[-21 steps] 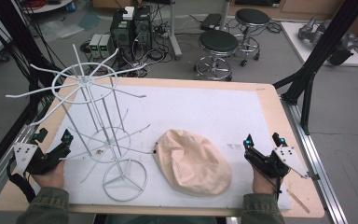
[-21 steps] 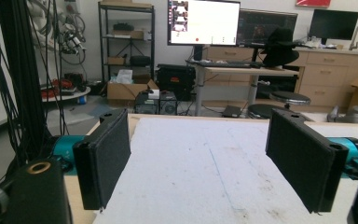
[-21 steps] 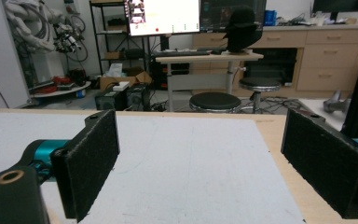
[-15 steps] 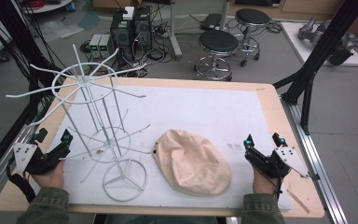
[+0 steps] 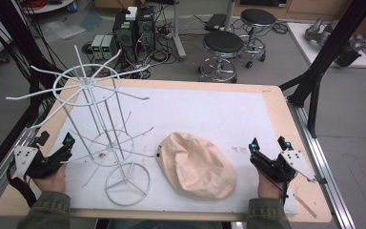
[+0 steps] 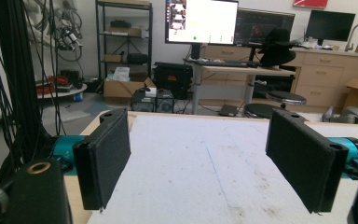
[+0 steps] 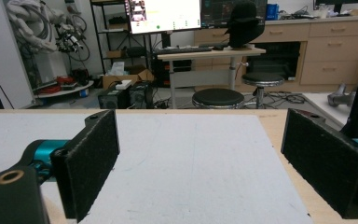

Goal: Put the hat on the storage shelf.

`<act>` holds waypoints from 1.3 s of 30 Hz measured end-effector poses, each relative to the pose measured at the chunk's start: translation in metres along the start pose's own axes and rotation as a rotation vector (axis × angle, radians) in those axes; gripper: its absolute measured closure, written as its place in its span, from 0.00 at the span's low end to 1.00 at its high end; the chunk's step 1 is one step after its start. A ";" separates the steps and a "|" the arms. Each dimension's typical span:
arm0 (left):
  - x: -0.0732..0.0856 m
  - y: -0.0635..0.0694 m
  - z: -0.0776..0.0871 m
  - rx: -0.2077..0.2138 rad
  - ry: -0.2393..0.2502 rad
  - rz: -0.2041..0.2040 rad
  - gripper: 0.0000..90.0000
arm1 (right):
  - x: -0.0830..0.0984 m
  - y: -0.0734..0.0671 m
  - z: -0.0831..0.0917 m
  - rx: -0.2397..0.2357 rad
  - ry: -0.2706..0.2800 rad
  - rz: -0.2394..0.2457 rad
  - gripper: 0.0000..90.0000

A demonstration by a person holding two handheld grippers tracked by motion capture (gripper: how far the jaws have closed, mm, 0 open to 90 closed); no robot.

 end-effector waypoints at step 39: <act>0.004 0.003 -0.004 0.037 -0.039 0.015 0.25 | -0.033 -0.078 -0.018 -0.415 -0.094 0.134 0.12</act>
Point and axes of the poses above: each handheld gripper's, and its own axes: z roughly backward along the jaws, x roughly out of its underside, y roughly to its right, the point moved 3 cm from there along -z, roughly forward along the jaws, and after that the axes turned 4 degrees about z, right-handed, at the moved point
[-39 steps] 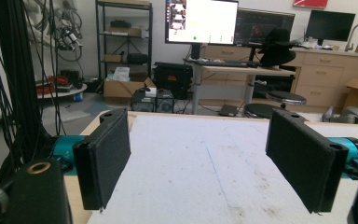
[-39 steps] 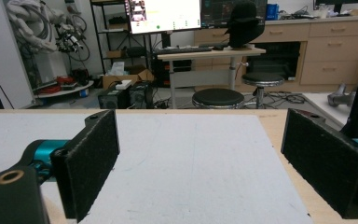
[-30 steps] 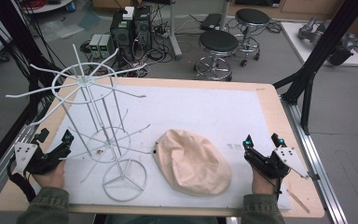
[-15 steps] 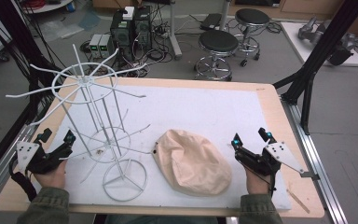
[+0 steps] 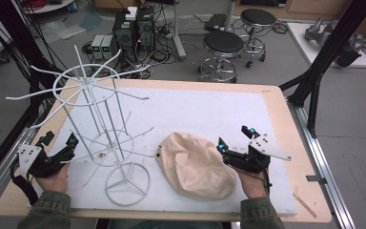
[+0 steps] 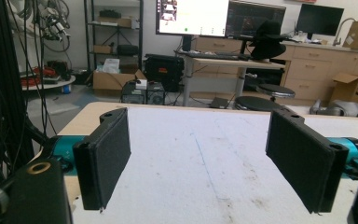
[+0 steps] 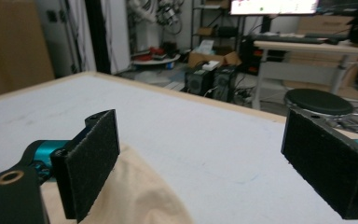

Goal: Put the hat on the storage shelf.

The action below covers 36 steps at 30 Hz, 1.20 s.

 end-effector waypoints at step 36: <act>0.002 -0.002 -0.002 -0.003 -0.016 0.023 0.24 | 0.043 -0.023 -0.049 -0.134 -0.521 0.072 0.04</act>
Point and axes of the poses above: each handheld gripper's, and its own axes: z roughly backward along the jaws, x roughly out of its underside, y roughly to its right, the point moved 3 cm from there along -z, roughly forward along the jaws, and after that the axes turned 4 degrees about z, right-handed, at the moved point
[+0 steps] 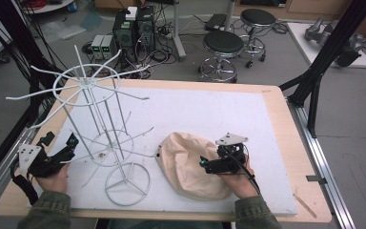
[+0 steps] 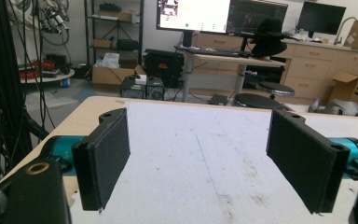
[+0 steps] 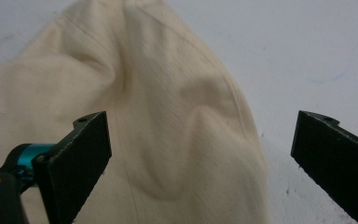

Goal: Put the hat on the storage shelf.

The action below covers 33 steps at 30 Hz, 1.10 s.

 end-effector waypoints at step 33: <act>0.001 -0.002 0.000 -0.006 -0.013 0.022 0.24 | 0.009 0.011 -0.028 -0.022 -0.313 -0.126 0.27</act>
Point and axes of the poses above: each handheld gripper's, and its own axes: z roughly backward along the jaws, x roughly out of its underside, y roughly to its right, the point moved 3 cm from there along -z, roughly forward along the jaws, and after that the axes turned 4 degrees about z, right-handed, at the moved point
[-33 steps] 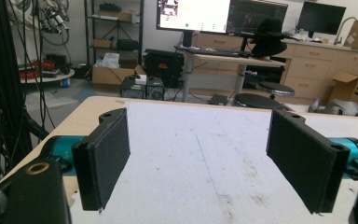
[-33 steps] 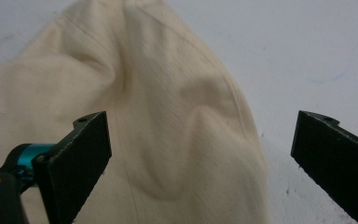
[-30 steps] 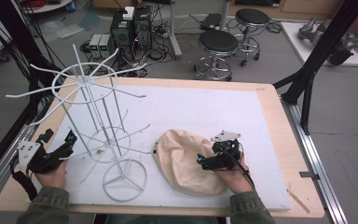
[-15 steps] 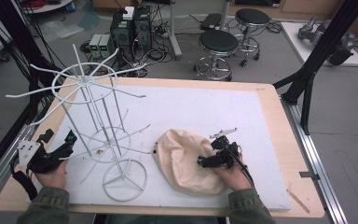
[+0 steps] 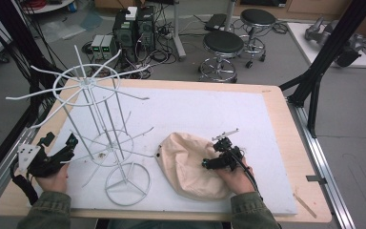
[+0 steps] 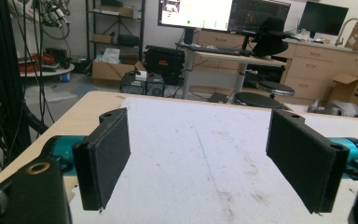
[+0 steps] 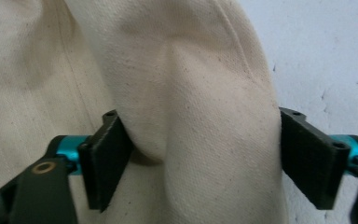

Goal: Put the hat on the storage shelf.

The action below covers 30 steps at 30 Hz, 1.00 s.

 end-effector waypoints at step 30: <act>0.001 -0.004 0.000 -0.014 -0.009 0.041 0.25 | 0.000 0.004 0.019 0.118 0.099 0.032 0.85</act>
Point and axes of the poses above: each handheld gripper's, and its own axes: z roughly backward along the jaws, x roughly out of its underside, y roughly to its right, the point moved 3 cm from there along -z, roughly forward along the jaws, and after that the axes turned 4 degrees about z, right-handed, at the moved point
